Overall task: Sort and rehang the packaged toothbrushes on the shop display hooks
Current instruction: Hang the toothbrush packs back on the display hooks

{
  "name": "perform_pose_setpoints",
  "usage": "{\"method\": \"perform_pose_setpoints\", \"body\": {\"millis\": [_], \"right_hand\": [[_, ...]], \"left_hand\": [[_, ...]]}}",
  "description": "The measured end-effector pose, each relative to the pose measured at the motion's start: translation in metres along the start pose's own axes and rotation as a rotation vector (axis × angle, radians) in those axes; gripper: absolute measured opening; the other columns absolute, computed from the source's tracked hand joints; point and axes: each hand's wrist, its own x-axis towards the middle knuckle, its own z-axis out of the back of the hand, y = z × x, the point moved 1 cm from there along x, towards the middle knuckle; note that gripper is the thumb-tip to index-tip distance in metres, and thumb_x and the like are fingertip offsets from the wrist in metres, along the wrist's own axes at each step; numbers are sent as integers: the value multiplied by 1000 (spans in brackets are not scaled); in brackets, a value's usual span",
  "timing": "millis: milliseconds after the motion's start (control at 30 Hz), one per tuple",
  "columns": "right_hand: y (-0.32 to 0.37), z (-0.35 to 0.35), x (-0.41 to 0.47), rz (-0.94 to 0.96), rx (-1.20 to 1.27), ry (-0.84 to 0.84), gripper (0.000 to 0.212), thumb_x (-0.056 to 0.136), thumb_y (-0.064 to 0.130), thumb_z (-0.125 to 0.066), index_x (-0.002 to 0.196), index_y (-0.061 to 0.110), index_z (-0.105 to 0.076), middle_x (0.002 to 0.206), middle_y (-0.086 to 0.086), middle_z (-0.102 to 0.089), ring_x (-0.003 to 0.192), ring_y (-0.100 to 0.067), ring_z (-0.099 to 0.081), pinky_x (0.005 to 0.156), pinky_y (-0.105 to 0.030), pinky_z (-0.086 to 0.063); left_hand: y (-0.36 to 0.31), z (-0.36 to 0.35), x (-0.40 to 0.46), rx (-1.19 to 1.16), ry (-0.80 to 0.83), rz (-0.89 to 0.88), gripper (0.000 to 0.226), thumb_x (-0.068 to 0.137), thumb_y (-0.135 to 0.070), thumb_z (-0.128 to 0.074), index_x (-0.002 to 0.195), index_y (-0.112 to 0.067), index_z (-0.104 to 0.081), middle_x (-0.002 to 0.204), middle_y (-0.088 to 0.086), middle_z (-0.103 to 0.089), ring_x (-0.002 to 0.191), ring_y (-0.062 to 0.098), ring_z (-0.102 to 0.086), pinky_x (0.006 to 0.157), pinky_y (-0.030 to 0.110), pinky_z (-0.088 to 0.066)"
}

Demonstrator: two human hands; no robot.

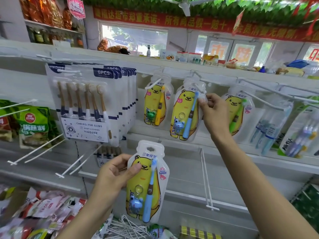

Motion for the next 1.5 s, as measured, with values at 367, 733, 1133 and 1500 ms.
{"method": "perform_pose_setpoints", "body": {"millis": [367,733,1133,1500], "right_hand": [[-33,-17,50,-12,-130,7,10,94,31,-57,86,26,-61,92,-6,-74,89,-24,-70,80,-51,-57],[-33,-9,30,-77,-199,-48,38,91,17,-65,126,8,-51,120,-4,-59,109,-25,-61,93,-48,-53],[30,38,-132,-8,190,519,31,91,37,-60,97,9,-72,88,-7,-75,79,-22,-72,69,-37,-61],[28,67,-156,-116,260,473,5,91,10,-68,92,13,-72,87,-5,-77,77,-20,-74,63,-31,-58]], "left_hand": [[2,5,-9,4,-62,13,67,38,-57,-96,85,-13,-76,93,15,-76,80,27,-74,62,34,-62],[4,-9,-17,0,-36,11,67,36,-58,-96,85,-16,-78,93,13,-77,79,24,-75,60,31,-61],[-6,-44,-7,22,-42,-44,26,76,-20,-72,97,-4,-69,92,11,-77,78,21,-72,62,34,-60],[8,-69,-19,71,202,2,28,76,-19,-68,103,-11,-70,94,1,-79,84,13,-75,68,22,-58]]}}
